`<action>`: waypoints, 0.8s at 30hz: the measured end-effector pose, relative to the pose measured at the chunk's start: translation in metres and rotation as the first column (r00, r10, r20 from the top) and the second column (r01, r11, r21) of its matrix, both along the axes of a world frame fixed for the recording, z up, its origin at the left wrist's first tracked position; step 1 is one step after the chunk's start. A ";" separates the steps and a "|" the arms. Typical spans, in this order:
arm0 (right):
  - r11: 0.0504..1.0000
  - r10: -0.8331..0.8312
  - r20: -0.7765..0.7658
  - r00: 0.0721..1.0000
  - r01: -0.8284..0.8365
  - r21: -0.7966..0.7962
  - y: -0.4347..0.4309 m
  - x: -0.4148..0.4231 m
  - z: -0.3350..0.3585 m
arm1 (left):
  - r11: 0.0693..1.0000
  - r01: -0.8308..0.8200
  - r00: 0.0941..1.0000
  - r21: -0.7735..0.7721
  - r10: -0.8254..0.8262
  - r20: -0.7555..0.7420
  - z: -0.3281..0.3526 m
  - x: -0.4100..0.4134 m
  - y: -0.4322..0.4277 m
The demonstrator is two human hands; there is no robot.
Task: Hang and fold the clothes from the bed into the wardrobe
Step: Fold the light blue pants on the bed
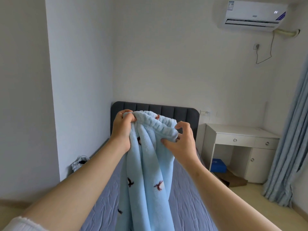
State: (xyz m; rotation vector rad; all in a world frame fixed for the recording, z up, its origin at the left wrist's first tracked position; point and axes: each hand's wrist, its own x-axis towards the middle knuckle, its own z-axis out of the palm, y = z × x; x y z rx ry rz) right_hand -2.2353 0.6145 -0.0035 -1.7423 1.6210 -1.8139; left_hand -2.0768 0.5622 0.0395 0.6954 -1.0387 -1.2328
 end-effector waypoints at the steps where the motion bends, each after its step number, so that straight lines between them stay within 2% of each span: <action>1: 0.999 -0.008 -0.027 1.000 0.009 0.040 -0.002 -0.001 0.002 | 1.000 -0.003 1.000 -0.003 0.003 0.005 0.001 0.001 0.000; 5: 0.994 -0.012 -0.047 0.999 0.017 0.105 -0.008 -0.009 0.012 | 0.999 -0.035 0.999 -0.008 0.035 0.032 0.001 0.010 -0.001; 9: 0.981 0.128 -0.083 0.988 -0.115 0.154 -0.012 -0.004 0.014 | 0.998 -0.061 0.997 0.000 0.061 0.042 0.000 0.018 -0.007; 11: 0.969 0.122 -0.198 0.973 -0.074 0.235 -0.017 0.002 0.009 | 0.996 -0.084 0.995 -0.020 0.085 0.053 0.001 0.020 -0.010; 14: 0.946 0.024 -0.459 0.888 0.128 0.298 -0.024 0.008 0.006 | 0.995 -0.092 0.992 -0.042 0.095 0.077 0.000 0.026 -0.014; 15: 0.941 0.028 -0.472 0.881 0.137 0.311 -0.025 0.009 0.007 | 0.995 -0.090 0.991 -0.042 0.093 0.092 0.000 0.030 -0.015; 17: 0.954 0.098 -0.351 0.931 0.012 0.300 -0.025 0.008 0.010 | 0.996 -0.083 0.988 -0.044 0.088 0.129 0.001 0.038 -0.018; 19: 0.963 0.207 -0.067 0.976 -0.191 0.192 -0.021 0.005 0.014 | 0.993 -0.094 0.980 -0.074 0.106 0.169 0.003 0.044 -0.020; 21: 0.953 0.279 0.138 0.950 -0.291 0.083 -0.017 0.004 0.018 | 0.986 -0.109 0.968 -0.123 0.133 0.214 0.005 0.046 -0.022; 24: 0.949 0.311 0.126 0.942 -0.315 0.020 -0.015 0.007 0.028 | 0.977 -0.129 0.943 -0.170 0.174 0.282 0.007 0.046 -0.028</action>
